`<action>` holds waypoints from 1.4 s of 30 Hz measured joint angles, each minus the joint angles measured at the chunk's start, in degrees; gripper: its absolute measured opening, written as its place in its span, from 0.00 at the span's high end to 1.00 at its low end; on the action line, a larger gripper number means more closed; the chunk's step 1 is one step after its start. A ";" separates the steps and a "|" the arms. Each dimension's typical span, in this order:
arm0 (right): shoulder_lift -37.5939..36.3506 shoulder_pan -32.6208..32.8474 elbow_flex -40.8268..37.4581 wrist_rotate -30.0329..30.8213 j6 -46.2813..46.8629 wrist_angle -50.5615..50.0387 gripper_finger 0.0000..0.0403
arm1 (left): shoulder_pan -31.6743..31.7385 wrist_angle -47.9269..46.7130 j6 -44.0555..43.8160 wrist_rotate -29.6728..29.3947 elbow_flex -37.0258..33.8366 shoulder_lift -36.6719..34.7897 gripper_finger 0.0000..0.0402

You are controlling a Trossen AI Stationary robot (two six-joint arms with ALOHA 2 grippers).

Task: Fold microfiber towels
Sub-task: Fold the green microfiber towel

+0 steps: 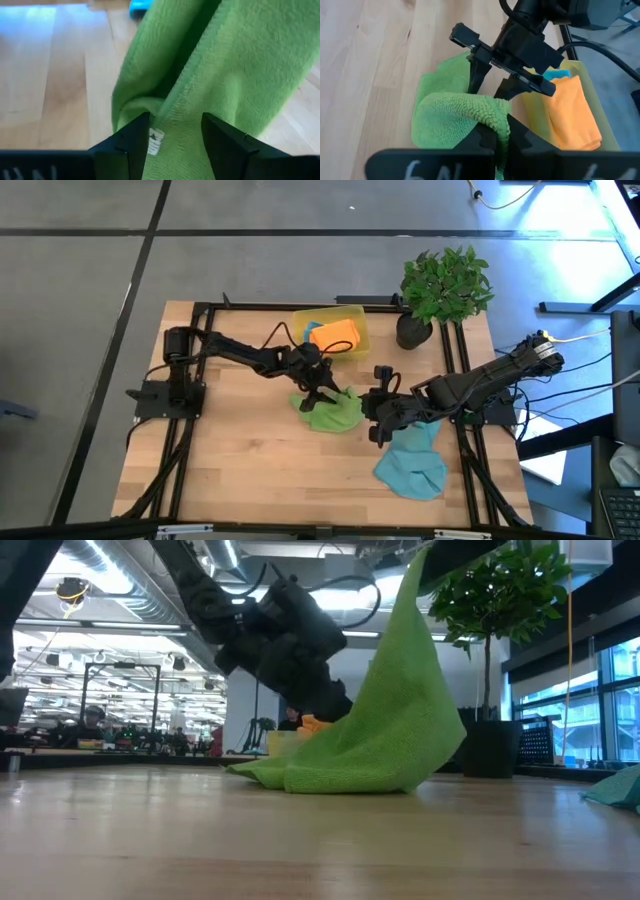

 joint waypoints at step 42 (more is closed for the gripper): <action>-0.31 -0.64 13.13 14.27 2.70 -14.88 0.99 | -12.04 -40.67 14.49 -45.38 3.30 -43.07 1.00</action>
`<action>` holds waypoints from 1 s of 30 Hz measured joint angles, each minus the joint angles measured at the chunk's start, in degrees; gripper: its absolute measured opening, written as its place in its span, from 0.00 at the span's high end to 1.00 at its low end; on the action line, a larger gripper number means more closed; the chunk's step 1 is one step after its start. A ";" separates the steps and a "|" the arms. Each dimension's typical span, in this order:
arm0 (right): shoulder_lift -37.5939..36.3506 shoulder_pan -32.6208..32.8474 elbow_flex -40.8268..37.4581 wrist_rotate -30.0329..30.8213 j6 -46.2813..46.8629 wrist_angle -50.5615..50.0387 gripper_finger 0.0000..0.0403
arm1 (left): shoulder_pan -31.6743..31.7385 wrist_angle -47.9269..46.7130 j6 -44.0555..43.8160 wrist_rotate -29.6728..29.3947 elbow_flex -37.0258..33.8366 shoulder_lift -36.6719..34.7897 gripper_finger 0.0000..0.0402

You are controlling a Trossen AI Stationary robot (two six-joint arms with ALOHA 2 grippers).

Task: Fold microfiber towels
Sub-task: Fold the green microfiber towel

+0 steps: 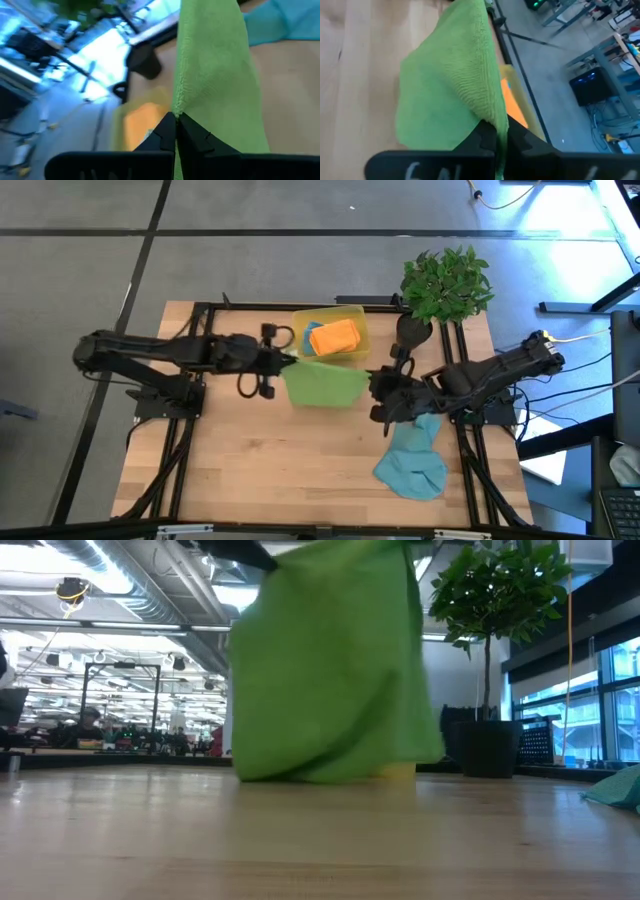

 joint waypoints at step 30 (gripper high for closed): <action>8.30 7.42 2.76 -14.92 9.47 -0.28 0.99 | -25.70 -22.24 -21.99 -14.22 9.46 5.11 1.00</action>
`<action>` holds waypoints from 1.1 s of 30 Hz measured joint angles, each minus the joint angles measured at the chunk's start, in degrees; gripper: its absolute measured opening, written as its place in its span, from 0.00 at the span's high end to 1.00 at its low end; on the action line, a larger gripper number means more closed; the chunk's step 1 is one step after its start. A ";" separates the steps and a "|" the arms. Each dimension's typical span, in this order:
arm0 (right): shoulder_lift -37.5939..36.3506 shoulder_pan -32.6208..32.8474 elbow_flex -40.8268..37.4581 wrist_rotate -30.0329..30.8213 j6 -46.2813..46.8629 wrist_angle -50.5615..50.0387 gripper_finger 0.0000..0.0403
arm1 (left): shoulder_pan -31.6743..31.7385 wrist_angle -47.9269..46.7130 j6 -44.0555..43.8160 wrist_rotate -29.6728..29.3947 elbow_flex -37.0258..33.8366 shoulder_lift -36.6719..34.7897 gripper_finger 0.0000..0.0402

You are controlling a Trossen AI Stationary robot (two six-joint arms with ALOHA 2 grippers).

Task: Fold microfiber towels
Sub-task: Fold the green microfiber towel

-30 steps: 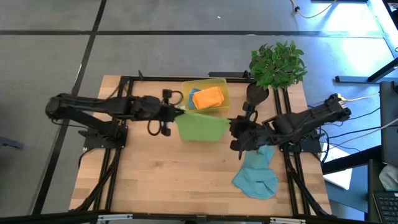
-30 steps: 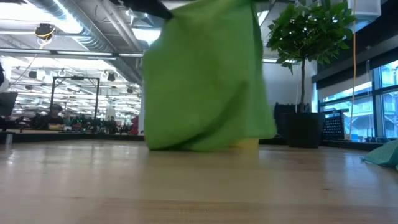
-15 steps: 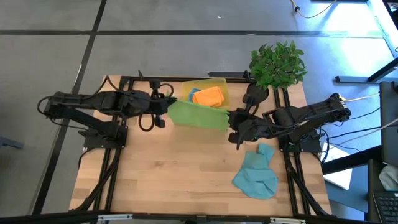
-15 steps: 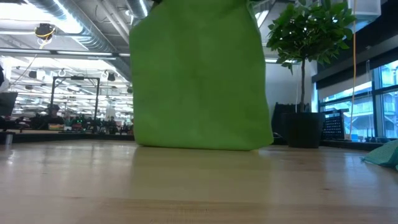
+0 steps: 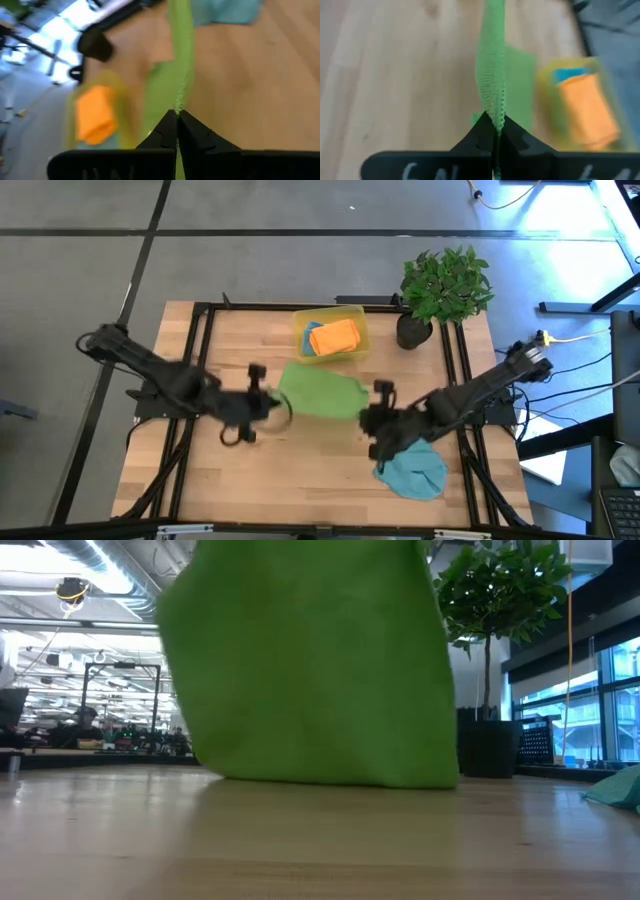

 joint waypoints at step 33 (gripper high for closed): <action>21.51 6.06 -10.02 -37.79 2.60 20.03 0.99 | -10.92 9.38 -16.65 24.68 -0.63 28.89 1.00</action>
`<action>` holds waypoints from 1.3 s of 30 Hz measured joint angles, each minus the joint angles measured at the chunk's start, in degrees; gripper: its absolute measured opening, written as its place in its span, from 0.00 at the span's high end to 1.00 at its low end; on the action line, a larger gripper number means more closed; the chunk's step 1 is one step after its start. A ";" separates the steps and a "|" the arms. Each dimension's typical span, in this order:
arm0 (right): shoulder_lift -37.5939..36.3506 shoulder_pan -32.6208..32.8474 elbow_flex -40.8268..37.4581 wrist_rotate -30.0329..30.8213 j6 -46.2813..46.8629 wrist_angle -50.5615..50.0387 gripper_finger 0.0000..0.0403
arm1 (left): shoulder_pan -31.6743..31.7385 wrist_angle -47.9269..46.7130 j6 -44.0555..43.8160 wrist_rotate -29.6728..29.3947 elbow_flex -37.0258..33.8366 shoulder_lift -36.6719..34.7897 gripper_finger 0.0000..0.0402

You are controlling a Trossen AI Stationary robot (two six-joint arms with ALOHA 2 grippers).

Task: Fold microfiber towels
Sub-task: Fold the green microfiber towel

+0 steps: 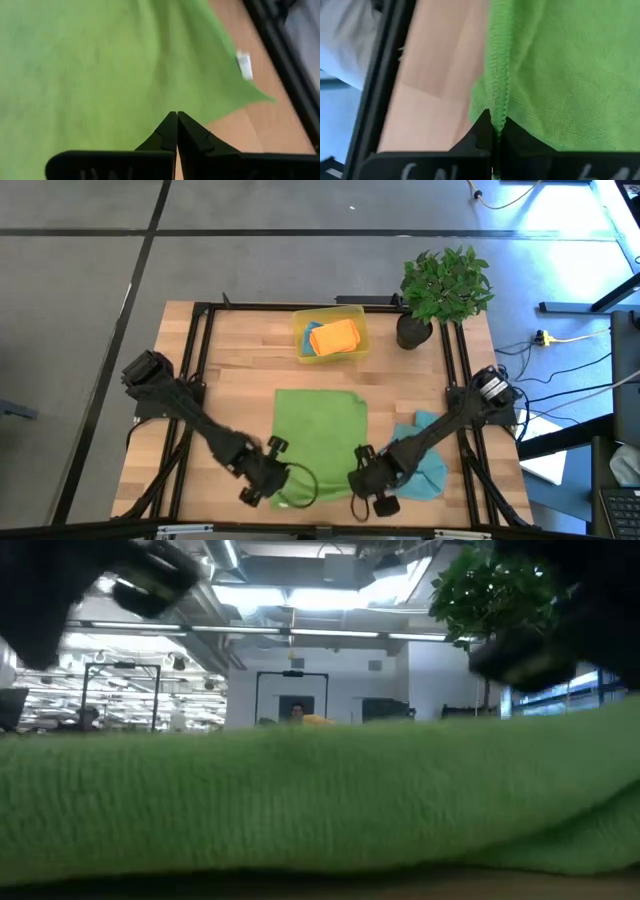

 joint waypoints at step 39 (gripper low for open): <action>-10.30 -5.83 -24.67 -0.05 6.16 31.31 0.99 | -12.68 66.15 -33.49 -17.01 -45.67 -12.64 0.75</action>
